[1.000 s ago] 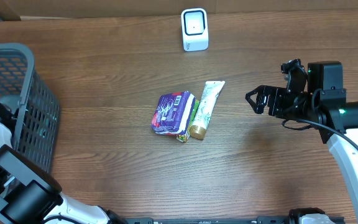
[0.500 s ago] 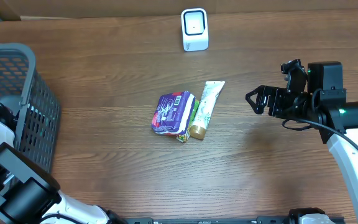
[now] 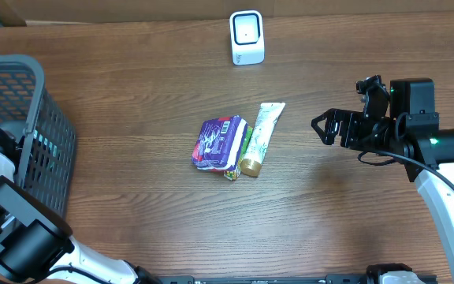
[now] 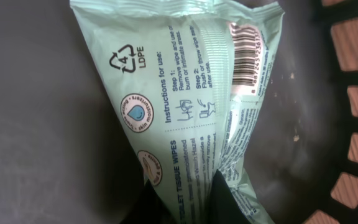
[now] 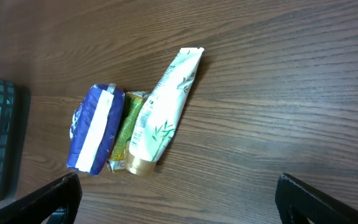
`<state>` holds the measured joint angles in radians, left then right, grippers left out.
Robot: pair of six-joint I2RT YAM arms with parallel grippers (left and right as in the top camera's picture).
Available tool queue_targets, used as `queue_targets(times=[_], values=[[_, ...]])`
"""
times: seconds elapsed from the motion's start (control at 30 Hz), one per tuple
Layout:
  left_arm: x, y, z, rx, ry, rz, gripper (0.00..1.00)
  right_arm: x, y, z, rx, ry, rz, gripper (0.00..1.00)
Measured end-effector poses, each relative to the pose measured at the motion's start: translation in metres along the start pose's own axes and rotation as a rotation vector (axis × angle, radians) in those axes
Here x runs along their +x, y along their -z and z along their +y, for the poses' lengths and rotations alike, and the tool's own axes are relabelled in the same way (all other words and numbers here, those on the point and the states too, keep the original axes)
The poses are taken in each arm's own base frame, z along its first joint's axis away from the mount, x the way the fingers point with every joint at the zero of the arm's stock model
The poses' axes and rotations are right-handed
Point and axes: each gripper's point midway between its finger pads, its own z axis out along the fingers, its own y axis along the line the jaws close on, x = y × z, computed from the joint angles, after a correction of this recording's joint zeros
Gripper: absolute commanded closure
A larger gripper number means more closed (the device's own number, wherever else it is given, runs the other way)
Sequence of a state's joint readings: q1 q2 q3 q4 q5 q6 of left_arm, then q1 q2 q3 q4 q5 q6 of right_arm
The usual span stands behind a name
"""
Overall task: Scan the item barcode
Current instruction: 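Grasp the mint-green wipes pack in the basket and set it beside the purple pack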
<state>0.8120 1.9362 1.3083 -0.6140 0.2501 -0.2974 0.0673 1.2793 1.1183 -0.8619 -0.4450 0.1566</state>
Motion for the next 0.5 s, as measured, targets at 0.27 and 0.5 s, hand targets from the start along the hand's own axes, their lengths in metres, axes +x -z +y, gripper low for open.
queue_targets(times=[0.27,0.5], values=[[0.002,0.037,-0.008,-0.043,0.02,0.109,0.96,0.0,0.0,0.0,0.0,-0.001,0.001,0.0],[-0.055,0.139,-0.051,0.02,-0.053,-0.135,0.96,0.0,0.0,0.0,0.001,-0.001,0.002,0.0]])
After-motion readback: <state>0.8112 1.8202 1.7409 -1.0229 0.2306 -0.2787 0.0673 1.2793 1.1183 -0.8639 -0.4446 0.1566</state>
